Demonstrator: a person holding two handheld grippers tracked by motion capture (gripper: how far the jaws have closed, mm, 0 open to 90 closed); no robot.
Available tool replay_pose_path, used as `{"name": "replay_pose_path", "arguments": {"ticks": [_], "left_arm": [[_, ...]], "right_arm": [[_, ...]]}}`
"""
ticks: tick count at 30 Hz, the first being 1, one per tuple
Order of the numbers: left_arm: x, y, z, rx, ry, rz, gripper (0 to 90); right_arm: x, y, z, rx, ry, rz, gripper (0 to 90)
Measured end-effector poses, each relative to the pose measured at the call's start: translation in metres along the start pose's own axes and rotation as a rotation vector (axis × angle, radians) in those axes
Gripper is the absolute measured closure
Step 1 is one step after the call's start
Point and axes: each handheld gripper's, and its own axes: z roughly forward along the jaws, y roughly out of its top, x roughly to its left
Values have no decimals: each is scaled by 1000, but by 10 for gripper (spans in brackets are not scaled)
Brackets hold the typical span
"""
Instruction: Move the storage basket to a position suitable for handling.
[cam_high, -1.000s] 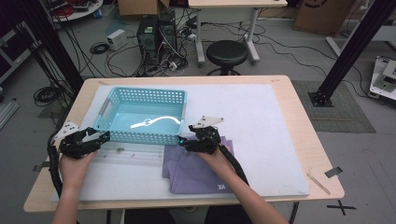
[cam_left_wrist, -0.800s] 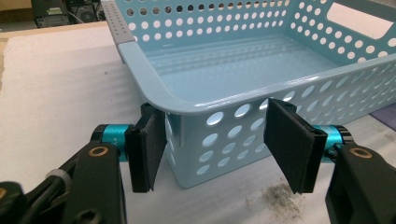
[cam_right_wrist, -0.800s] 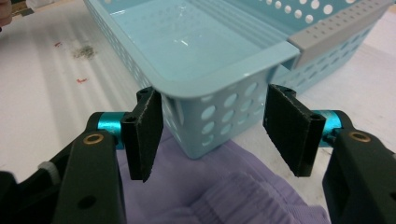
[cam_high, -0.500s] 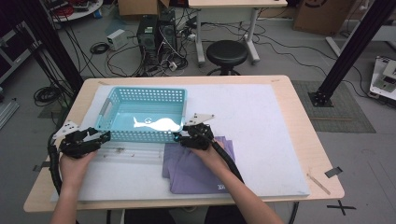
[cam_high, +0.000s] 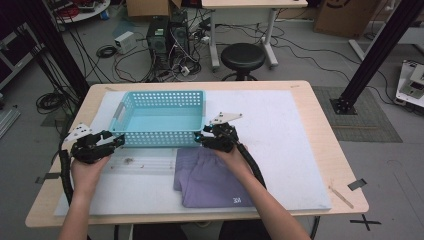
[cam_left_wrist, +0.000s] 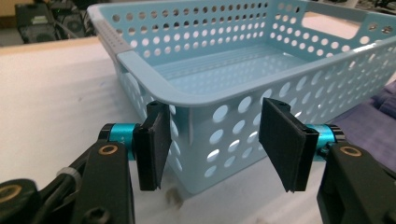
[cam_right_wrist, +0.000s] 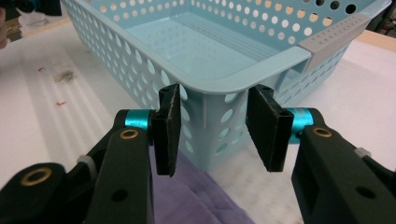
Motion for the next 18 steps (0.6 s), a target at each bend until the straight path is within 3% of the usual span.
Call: {"name": "replay_pose_path", "arguments": {"ticks": [7, 18], "left_arm": [[-21, 10, 22, 7, -33, 33, 451], [-49, 17, 55, 14, -86, 41, 452]], "right_arm": [[-22, -3, -19, 0, -48, 20, 577], [-55, -21, -47, -5, -93, 56, 587]]}}
